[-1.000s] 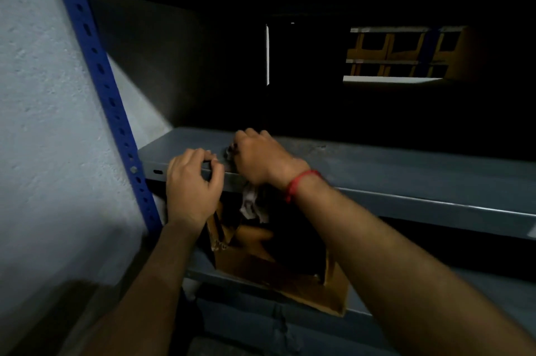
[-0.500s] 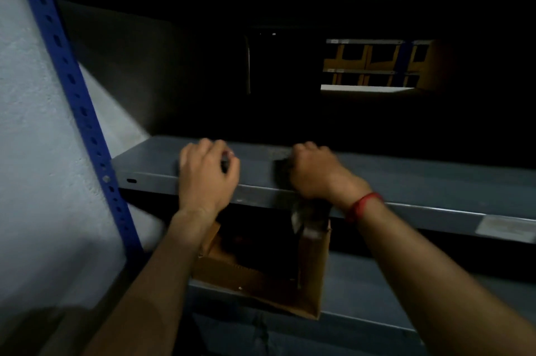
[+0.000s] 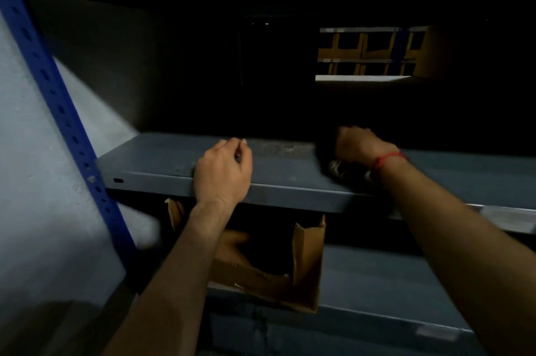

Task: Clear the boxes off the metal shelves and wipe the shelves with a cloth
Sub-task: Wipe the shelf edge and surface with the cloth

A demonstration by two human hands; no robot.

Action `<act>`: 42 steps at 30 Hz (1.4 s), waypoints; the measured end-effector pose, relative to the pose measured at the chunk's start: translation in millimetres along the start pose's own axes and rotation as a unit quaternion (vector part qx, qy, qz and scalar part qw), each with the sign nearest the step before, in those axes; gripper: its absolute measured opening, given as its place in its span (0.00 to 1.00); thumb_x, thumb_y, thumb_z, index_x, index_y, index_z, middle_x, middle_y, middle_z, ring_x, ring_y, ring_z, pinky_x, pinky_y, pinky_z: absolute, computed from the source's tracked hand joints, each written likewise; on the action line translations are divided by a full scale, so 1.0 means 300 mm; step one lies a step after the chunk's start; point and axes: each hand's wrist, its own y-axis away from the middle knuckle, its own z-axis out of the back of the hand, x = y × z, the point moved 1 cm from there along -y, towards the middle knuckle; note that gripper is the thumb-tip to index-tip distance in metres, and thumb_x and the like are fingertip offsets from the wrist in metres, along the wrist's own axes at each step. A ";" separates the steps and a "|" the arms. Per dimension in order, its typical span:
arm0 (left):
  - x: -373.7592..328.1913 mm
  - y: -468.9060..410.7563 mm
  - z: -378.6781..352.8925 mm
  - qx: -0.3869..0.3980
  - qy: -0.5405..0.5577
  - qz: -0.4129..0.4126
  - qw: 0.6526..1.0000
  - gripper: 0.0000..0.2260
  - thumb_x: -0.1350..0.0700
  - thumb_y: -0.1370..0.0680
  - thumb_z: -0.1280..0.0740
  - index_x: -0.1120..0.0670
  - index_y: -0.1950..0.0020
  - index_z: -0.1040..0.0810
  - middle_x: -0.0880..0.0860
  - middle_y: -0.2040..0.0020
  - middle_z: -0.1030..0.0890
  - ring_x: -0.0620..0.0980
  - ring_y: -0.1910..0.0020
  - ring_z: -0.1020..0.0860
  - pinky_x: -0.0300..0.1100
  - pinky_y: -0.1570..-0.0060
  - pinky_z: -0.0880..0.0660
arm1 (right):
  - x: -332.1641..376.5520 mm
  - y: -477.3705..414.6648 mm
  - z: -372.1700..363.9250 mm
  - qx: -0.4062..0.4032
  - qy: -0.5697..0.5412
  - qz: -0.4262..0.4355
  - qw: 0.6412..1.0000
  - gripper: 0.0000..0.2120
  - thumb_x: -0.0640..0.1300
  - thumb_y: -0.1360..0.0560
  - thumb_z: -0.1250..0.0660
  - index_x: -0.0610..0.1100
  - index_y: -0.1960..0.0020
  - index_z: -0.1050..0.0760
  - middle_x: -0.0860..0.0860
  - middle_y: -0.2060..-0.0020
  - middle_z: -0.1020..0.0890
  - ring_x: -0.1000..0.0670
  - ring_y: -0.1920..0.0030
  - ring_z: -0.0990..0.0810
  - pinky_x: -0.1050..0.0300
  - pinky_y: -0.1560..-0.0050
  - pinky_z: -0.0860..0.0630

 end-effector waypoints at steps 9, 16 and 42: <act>-0.001 0.001 0.006 -0.006 0.006 -0.021 1.000 0.22 0.48 0.19 0.46 0.60 0.58 0.20 0.60 0.60 0.20 0.64 0.61 0.22 0.50 0.64 0.31 | 0.382 0.135 -0.093 -0.072 -0.067 0.190 0.977 0.18 0.44 0.19 0.41 0.39 0.32 0.32 0.41 0.33 0.28 0.37 0.34 0.31 0.45 0.33 0.31; 0.008 0.000 0.003 -0.015 0.003 -0.025 1.000 0.22 0.45 0.20 0.46 0.58 0.64 0.23 0.58 0.64 0.21 0.64 0.65 0.23 0.47 0.65 0.33 | -0.097 0.010 0.000 -0.036 -0.001 -0.022 0.999 0.18 0.43 0.20 0.40 0.39 0.32 0.27 0.39 0.33 0.24 0.36 0.34 0.26 0.45 0.34 0.29; -0.548 0.124 -0.164 0.063 0.081 -0.074 0.992 0.13 0.49 0.23 0.43 0.53 0.51 0.22 0.54 0.55 0.19 0.57 0.55 0.22 0.48 0.62 0.27 | -0.232 0.340 -0.040 -0.145 -0.040 0.074 0.986 0.16 0.45 0.21 0.41 0.44 0.35 0.28 0.44 0.37 0.25 0.38 0.36 0.28 0.48 0.36 0.31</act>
